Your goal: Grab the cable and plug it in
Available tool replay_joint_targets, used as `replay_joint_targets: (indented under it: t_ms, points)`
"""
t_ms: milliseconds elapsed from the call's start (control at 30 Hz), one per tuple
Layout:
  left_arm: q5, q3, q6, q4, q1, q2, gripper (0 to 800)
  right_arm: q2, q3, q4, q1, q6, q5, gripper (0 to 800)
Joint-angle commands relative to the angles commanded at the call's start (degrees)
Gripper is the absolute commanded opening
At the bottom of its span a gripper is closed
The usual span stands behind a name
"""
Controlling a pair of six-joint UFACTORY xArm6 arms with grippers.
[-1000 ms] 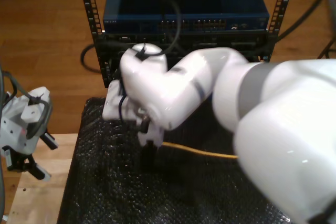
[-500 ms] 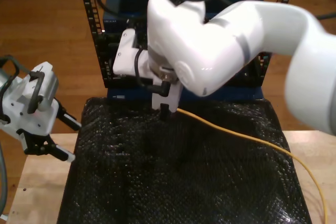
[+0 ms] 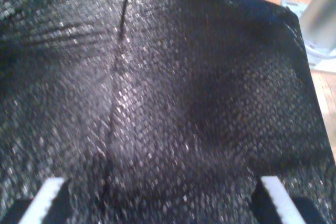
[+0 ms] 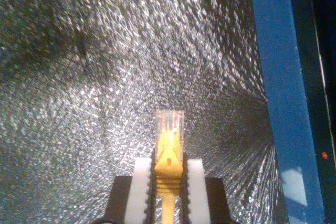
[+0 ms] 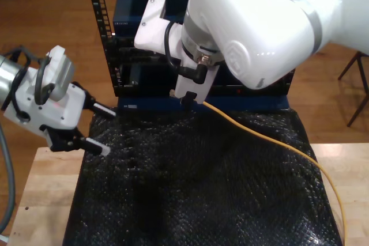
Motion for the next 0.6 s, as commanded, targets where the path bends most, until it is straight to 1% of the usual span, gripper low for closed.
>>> replay_joint_targets:
  t_ms: [300,600]
  points:
    - [0.53,-0.53,0.18,-7.12,-5.45,0.35,800,-1.41,0.44,5.54,-1.41,-2.2,1.67,8]
    - [1.67,-3.6,0.79,-9.32,-5.54,1.23,800,-2.64,0.35,10.9,-2.81,-5.45,3.34,8]
